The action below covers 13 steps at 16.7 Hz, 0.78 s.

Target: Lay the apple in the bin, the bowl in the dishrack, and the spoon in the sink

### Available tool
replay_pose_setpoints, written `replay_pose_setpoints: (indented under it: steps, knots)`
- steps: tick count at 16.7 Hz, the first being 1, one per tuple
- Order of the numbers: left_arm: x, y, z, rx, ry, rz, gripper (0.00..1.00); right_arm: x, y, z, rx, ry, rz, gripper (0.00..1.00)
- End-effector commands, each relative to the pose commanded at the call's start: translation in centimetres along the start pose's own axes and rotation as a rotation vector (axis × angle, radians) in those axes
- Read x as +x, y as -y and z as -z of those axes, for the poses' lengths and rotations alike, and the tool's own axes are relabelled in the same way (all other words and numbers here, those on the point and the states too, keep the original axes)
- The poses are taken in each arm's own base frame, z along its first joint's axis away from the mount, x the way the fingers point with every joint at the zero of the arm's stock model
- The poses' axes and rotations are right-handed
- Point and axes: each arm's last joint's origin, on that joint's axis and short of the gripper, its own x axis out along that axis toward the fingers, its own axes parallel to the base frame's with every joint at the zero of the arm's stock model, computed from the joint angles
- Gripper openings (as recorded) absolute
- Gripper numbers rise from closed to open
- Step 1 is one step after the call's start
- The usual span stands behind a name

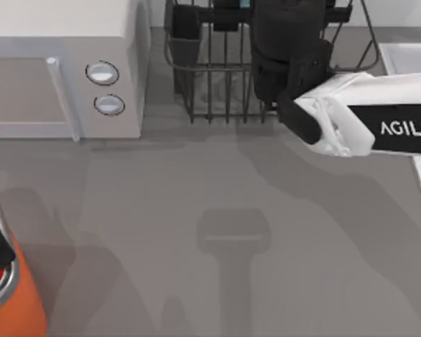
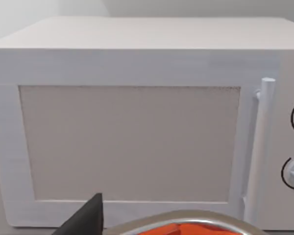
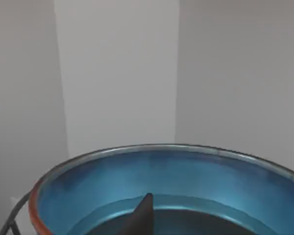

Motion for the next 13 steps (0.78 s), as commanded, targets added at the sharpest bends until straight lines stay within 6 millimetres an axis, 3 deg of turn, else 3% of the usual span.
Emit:
replay_pose_setpoints:
  steps: [10,13]
  knots:
    - [0.0,0.0,0.0,0.000,0.000,0.000,1.00,-0.1,-0.1,0.0,0.000,0.000,-0.002,1.00]
    - [0.0,0.0,0.0,0.000,0.000,0.000,1.00,-0.5,1.4,-0.4,-0.004,-0.011,-0.027,1.00]
